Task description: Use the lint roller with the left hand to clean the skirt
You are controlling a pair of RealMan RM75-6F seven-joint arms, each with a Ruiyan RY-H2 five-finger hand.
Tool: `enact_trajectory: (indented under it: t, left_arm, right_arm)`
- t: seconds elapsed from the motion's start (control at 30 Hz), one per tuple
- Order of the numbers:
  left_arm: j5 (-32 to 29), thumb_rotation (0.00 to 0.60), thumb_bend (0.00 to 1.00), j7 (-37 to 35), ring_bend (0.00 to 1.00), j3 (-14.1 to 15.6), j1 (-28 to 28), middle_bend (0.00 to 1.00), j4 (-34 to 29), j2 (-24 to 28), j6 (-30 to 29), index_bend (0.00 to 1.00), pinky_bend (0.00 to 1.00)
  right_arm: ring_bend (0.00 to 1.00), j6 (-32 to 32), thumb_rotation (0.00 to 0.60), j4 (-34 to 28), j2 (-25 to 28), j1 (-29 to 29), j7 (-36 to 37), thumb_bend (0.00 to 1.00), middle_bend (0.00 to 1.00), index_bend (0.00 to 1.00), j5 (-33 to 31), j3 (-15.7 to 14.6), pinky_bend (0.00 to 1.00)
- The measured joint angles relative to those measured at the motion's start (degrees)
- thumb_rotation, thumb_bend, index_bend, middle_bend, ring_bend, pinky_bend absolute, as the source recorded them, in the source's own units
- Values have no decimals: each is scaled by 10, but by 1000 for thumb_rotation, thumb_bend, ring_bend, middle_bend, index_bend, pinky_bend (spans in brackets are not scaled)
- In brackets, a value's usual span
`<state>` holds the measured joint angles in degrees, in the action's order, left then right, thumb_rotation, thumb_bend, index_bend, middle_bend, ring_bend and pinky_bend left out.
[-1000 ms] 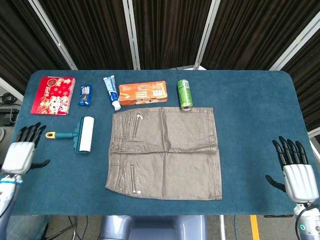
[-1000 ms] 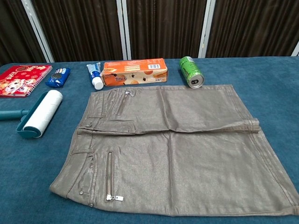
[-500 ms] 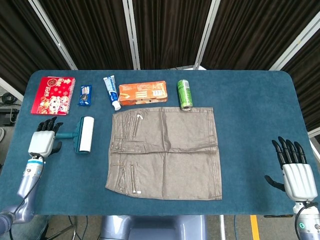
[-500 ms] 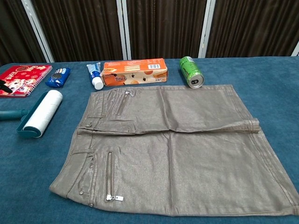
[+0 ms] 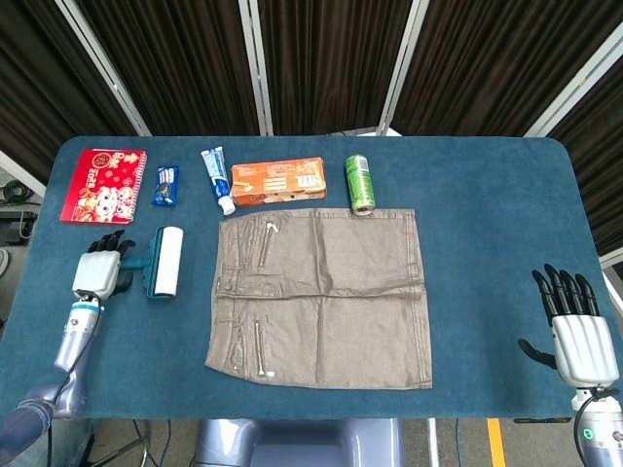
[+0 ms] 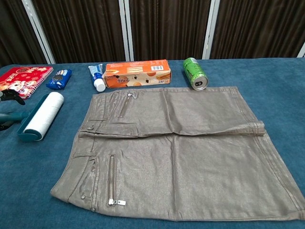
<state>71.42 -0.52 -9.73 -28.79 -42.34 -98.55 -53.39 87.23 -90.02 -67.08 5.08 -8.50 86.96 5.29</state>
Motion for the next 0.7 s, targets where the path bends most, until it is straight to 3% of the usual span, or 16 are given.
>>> enact_trajectory:
  t: [0.13, 0.47, 0.7]
  left_arm:
    - [2, 600, 456, -1, 135, -1, -6, 99, 11, -8, 2, 308, 213]
    - [-3, 600, 461, 4, 158, -2, -14, 124, 29, -18, 19, 316, 250]
    - [-4, 600, 566, 4, 242, -3, -18, 231, 36, -27, 19, 390, 297]
  right_arm:
    - [0, -4, 600, 3, -3, 1, -3, 0, 0, 0, -5, 1, 0]
    - [0, -12, 600, 6, -4, 6, -6, 0, 0, 0, -16, 5, 0]
    - [0, -13, 600, 6, -3, 6, -8, 0, 0, 0, -18, 5, 0]
